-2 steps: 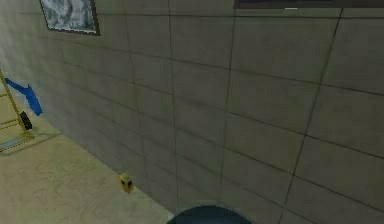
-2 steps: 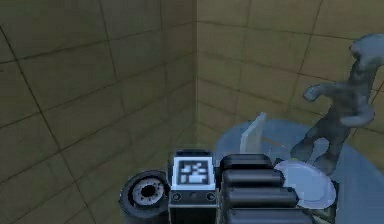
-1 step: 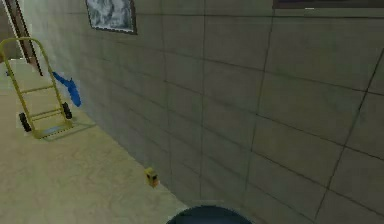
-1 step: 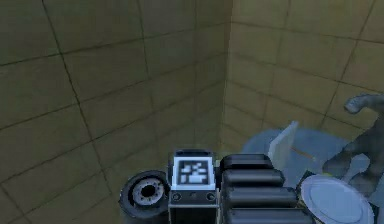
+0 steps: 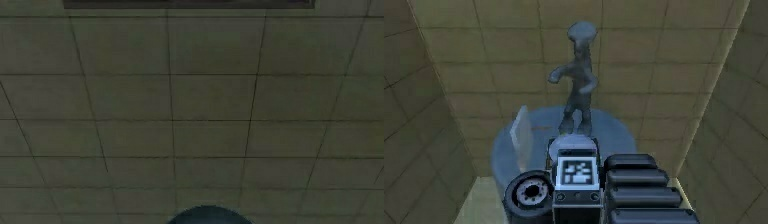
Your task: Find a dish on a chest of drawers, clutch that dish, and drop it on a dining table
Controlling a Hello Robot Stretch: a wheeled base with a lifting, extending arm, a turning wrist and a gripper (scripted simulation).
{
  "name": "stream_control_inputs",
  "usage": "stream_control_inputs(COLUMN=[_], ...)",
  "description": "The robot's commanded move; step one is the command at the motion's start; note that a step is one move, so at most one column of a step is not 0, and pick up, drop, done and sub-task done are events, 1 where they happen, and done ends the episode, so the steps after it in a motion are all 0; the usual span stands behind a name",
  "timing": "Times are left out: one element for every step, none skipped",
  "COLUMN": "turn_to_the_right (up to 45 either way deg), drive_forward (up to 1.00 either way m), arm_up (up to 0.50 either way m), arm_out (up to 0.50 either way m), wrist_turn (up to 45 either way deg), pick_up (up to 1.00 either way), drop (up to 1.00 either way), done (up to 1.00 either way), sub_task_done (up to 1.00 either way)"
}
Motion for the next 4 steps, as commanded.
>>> stream_control_inputs(turn_to_the_right=[45.0, 45.0, 39.0, 0.0], drive_forward=[0.0, 0.0, 0.0, 0.45], arm_up=[0.0, 0.0, 0.0, 0.0], arm_out=[0.0, 0.0, 0.0, 0.0], wrist_turn=[0.0, 0.0, 0.0, 0.0], pick_up=[0.0, 0.0, 0.0, 0.0], drop=[0.0, 0.0, 0.0, 0.0], done=[0.0, 0.0, 0.0, 0.0], sub_task_done=[0.0, 0.0, 0.0, 0.0])
